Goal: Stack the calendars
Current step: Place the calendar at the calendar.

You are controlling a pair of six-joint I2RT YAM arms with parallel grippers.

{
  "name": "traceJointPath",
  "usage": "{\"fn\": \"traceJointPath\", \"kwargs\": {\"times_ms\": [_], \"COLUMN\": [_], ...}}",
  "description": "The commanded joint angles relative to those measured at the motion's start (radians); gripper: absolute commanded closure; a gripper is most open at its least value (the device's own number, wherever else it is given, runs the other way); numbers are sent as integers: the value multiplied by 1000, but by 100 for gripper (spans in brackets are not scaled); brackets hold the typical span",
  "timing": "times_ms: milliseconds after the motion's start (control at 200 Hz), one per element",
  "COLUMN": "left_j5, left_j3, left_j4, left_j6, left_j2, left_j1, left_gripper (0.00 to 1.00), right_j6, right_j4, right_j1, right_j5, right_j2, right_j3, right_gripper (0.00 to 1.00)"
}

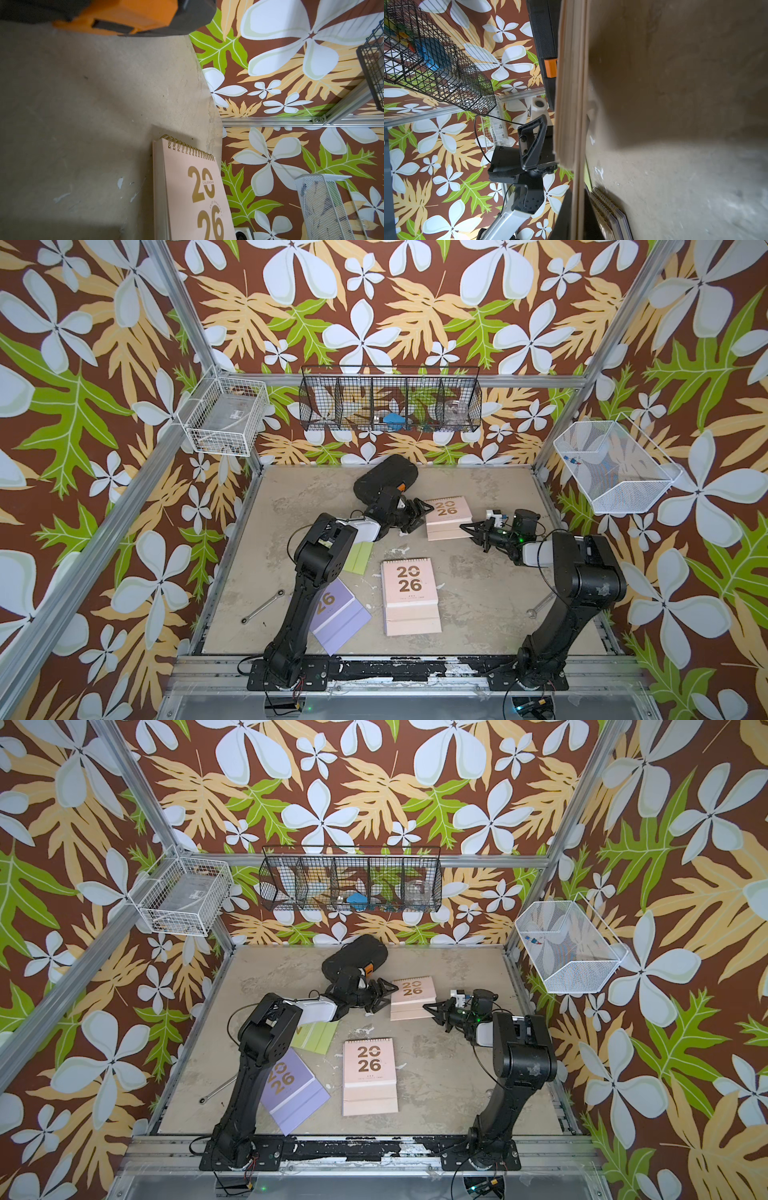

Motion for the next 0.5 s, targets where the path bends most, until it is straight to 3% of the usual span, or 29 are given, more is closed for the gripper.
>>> {"fn": "traceJointPath", "kwargs": {"times_ms": [0, 280, 430, 495], "left_j5": [5, 9, -4, -6], "left_j3": [-5, -9, -32, -41], "left_j4": [97, 239, 280, 294], "left_j6": [-53, -166, -192, -199], "left_j2": [11, 40, 24, 15], "left_j1": [-8, -29, -34, -34], "left_gripper": [32, 56, 85, 92], "right_j6": [30, 27, -37, -71], "right_j4": [90, 88, 10, -33], "right_j1": [1, 2, -1, -1], "right_j5": [-40, -52, -48, -45], "right_j2": [-13, -47, -71, -82], "right_j3": [-10, -47, -41, -34], "right_gripper": [91, 91, 87, 85]}}
